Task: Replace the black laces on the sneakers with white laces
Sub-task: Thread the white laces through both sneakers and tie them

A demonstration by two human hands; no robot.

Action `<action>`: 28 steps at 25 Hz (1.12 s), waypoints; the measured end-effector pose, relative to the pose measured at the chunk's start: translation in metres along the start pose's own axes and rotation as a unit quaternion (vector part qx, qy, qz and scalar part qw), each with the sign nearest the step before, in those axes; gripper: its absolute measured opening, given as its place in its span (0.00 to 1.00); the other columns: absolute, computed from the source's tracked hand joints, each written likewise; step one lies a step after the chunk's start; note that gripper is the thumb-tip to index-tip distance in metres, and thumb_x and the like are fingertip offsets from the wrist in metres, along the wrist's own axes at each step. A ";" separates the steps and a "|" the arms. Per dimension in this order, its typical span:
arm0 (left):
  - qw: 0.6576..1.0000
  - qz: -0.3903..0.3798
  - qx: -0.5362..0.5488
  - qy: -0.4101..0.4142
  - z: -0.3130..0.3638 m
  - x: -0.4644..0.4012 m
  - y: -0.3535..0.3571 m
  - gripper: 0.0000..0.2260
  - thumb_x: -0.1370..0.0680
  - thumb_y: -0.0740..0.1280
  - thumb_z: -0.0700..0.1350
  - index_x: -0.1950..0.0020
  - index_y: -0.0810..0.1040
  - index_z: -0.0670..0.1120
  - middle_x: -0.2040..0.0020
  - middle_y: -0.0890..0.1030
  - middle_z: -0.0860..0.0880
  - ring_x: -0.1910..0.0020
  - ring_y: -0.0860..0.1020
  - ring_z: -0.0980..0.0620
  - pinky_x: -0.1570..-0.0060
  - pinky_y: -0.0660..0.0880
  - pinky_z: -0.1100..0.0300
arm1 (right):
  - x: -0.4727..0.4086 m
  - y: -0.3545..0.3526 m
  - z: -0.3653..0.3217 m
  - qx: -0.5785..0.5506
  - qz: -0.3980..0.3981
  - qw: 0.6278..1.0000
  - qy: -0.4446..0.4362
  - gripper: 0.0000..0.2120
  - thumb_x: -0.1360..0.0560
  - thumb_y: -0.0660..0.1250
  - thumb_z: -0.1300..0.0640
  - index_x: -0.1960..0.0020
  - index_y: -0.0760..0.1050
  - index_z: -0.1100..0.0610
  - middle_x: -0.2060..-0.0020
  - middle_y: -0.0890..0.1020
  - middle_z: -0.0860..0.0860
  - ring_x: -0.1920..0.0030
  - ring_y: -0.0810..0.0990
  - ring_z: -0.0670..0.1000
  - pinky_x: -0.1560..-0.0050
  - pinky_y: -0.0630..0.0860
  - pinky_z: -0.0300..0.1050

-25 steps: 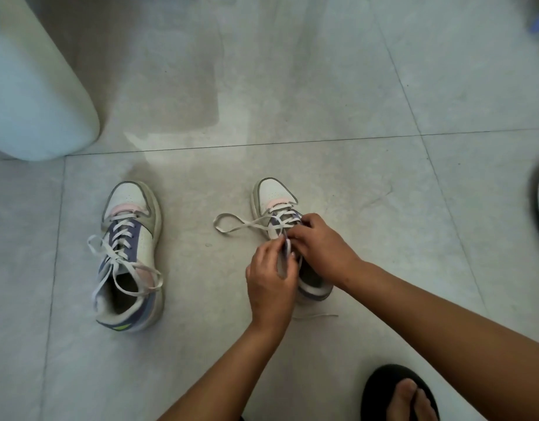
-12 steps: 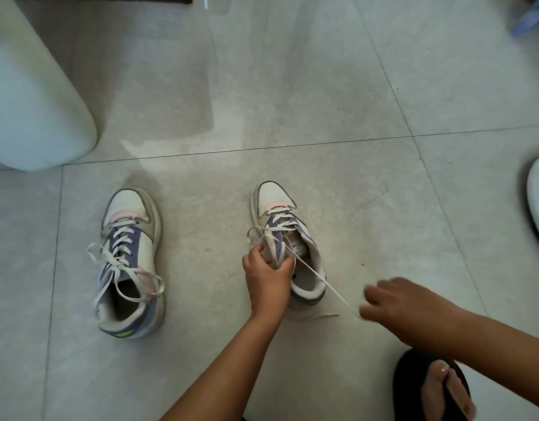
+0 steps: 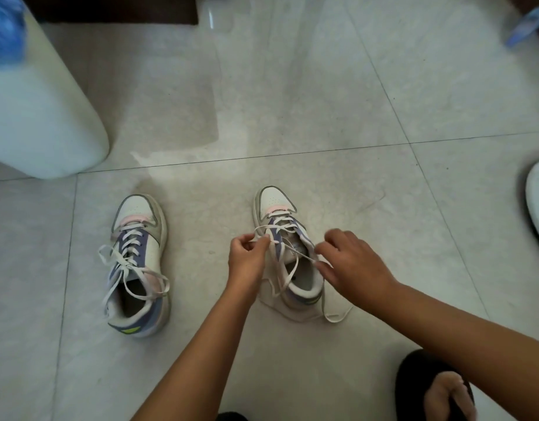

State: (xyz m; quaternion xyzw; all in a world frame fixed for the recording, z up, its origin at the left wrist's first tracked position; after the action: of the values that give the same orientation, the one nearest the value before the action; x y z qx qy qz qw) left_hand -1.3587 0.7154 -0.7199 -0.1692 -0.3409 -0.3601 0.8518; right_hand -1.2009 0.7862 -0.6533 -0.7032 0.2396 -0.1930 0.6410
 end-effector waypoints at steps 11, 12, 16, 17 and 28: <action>0.973 -0.139 0.160 -0.091 0.006 -0.003 -0.007 0.12 0.19 0.56 0.51 0.54 0.75 0.47 0.61 0.74 0.50 0.59 0.73 0.54 0.62 0.68 0.58 | -0.008 0.028 -0.007 -0.065 -0.031 0.995 0.063 0.11 0.40 0.80 0.60 0.63 0.79 0.59 0.60 0.78 0.58 0.65 0.77 0.60 0.72 0.72 0.46; 0.986 -0.121 0.091 -0.064 0.003 0.001 -0.007 0.10 0.19 0.57 0.52 0.48 0.73 0.47 0.57 0.73 0.49 0.58 0.73 0.53 0.63 0.69 0.59 | -0.005 0.028 -0.004 -0.090 -0.024 0.994 0.061 0.10 0.37 0.78 0.60 0.62 0.78 0.59 0.61 0.77 0.57 0.65 0.76 0.59 0.71 0.71 0.47; 0.957 -0.106 -0.242 0.116 -0.010 0.024 0.009 0.10 0.24 0.67 0.47 0.45 0.70 0.49 0.56 0.74 0.50 0.59 0.74 0.53 0.66 0.66 0.64 | 0.000 0.027 -0.002 -0.118 -0.038 0.992 0.019 0.06 0.32 0.72 0.58 0.60 0.77 0.59 0.62 0.76 0.56 0.64 0.75 0.59 0.69 0.71 0.48; 0.945 -0.089 -0.280 0.145 -0.014 0.024 0.014 0.08 0.24 0.66 0.46 0.46 0.73 0.47 0.55 0.76 0.49 0.56 0.76 0.51 0.64 0.66 0.63 | 0.001 0.024 -0.001 -0.135 -0.047 0.990 0.009 0.05 0.30 0.69 0.56 0.59 0.77 0.58 0.62 0.76 0.55 0.63 0.75 0.58 0.68 0.72 0.49; 0.947 -0.022 -0.293 0.130 0.000 0.021 0.013 0.12 0.22 0.62 0.46 0.42 0.73 0.42 0.48 0.72 0.45 0.51 0.75 0.45 0.57 0.64 0.62 | 0.050 -0.023 -0.013 -0.202 -0.216 0.948 -0.120 0.06 0.24 0.58 0.48 0.57 0.70 0.49 0.59 0.76 0.44 0.59 0.71 0.44 0.57 0.68 0.33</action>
State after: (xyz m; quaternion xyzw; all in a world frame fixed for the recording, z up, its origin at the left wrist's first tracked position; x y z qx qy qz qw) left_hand -1.3381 0.7137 -0.7059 -0.3557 -0.1107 -0.4816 0.7933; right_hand -1.1661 0.7478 -0.6307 -0.8706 0.0376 -0.1887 0.4529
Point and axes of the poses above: each hand's wrist, its own x-axis away from the middle knuckle, its own y-axis out of the palm, z = x × y, the point moved 3 cm from there along -x, towards the middle knuckle
